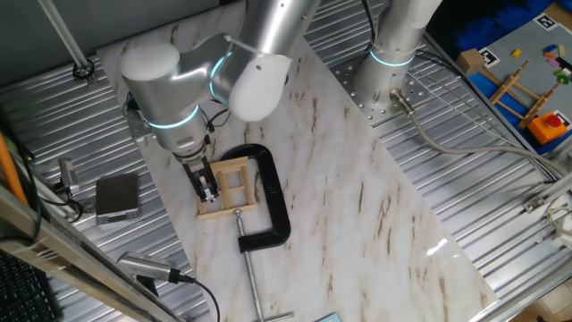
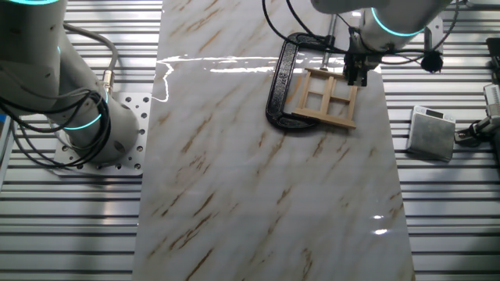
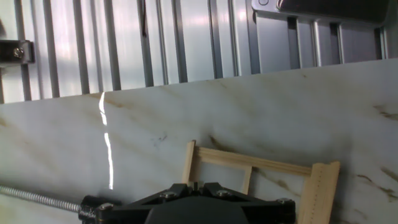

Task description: Close a sliding window

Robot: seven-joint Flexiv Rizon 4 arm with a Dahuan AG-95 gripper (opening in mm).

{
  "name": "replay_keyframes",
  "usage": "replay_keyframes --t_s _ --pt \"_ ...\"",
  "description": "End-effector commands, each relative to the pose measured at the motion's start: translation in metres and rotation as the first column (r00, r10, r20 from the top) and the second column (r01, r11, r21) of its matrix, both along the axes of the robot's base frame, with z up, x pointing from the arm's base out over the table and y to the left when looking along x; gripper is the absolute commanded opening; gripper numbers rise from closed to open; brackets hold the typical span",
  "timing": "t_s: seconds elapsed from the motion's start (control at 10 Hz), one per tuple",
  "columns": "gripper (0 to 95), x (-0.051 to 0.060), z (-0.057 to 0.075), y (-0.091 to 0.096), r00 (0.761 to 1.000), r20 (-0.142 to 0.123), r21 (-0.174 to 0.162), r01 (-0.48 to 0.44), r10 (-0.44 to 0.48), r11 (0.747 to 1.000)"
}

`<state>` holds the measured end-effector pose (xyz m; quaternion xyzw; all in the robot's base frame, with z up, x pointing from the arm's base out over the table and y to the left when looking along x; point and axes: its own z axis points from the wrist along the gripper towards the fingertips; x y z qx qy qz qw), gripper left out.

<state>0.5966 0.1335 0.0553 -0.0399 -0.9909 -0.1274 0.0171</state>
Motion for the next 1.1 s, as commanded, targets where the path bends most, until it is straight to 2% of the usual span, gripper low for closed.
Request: replay_keyframes --t_s 0.1,0.2,1.1 --pt "57.0 -0.0006 -0.0012 0.0015 1.000 0.010 0.076 -0.014 0.013 0.997" --pt "76.0 -0.0006 -0.0012 0.0015 1.000 0.016 0.105 -0.018 0.016 0.994" --pt "76.0 0.0015 -0.0035 0.0048 0.999 0.022 0.096 -0.039 0.037 0.995"
